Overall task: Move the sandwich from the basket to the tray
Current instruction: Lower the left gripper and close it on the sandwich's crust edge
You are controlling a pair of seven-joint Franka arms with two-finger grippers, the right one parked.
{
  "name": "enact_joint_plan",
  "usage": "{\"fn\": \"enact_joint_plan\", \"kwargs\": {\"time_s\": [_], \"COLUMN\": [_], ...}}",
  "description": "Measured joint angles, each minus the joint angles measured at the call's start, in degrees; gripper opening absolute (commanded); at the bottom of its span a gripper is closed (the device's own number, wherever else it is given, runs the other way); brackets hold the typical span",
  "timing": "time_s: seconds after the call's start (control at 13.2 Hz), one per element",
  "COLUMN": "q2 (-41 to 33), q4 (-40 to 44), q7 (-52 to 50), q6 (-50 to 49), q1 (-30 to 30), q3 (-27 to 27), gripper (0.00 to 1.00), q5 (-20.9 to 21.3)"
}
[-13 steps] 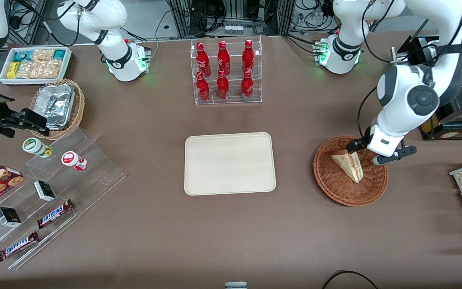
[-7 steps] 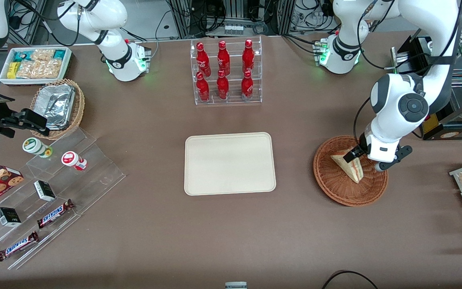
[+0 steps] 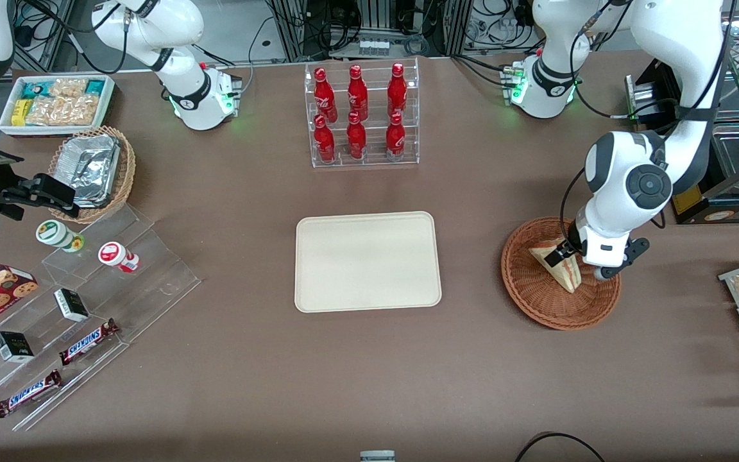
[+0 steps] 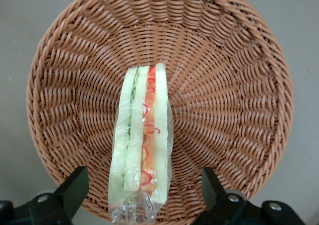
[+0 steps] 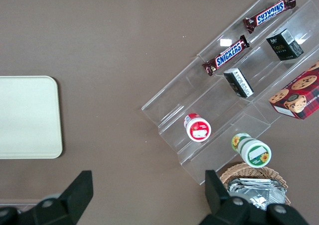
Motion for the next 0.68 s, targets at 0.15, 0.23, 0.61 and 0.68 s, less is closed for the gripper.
{"fn": "enact_joint_plan", "kwargs": {"time_s": [0.15, 0.23, 0.61, 0.68], "q2": [0.7, 1.0, 2.5, 2.7], "q4": [0.0, -0.1, -0.3, -0.4], "q7": [-0.2, -0.2, -0.3, -0.3], "q6": [0.0, 0.0, 0.3, 0.3], "q1": [0.0, 0.0, 0.0, 0.0], "q3": [0.0, 0.0, 0.0, 0.0], "gripper": [1.00, 1.00, 0.62, 0.27], "q5": [0.0, 0.0, 0.0, 0.0]}}
